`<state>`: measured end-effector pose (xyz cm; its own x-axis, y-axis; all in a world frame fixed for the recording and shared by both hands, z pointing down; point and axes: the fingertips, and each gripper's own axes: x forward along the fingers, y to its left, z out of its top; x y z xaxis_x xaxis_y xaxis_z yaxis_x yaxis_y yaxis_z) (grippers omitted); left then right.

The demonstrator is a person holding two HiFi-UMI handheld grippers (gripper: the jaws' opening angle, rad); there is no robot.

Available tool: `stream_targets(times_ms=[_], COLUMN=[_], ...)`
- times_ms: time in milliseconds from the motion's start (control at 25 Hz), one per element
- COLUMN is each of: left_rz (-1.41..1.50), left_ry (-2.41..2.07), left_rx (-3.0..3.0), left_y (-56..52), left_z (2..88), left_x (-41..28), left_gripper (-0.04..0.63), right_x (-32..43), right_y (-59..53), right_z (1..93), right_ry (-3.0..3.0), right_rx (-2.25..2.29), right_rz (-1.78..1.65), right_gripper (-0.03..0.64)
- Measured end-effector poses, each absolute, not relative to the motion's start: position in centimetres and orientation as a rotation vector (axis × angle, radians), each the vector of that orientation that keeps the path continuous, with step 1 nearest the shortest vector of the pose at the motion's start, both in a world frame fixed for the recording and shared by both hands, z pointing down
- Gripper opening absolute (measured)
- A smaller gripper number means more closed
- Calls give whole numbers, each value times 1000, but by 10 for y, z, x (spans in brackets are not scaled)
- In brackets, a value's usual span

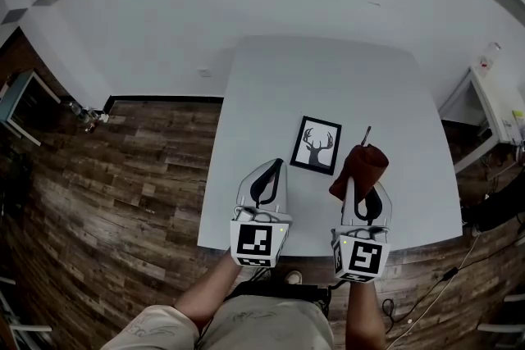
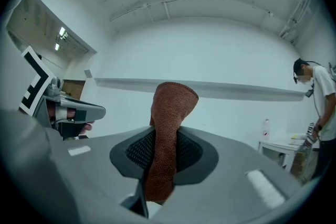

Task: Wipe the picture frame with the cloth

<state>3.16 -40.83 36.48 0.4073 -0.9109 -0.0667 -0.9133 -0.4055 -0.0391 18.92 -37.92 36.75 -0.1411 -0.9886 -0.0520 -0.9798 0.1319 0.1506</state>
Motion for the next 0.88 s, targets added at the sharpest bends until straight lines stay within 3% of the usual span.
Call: stream_targets(times_ms=[880], left_rz=[73], left_ry=[1670], left_rx=[-2567], left_y=[-411], left_z=[358], left_x=[31], left_gripper=[0], right_x=[191], right_y=[-385], right_z=[369], right_ry=[-2286], right_rx=[2038], right_rz=[-213], right_gripper=[106])
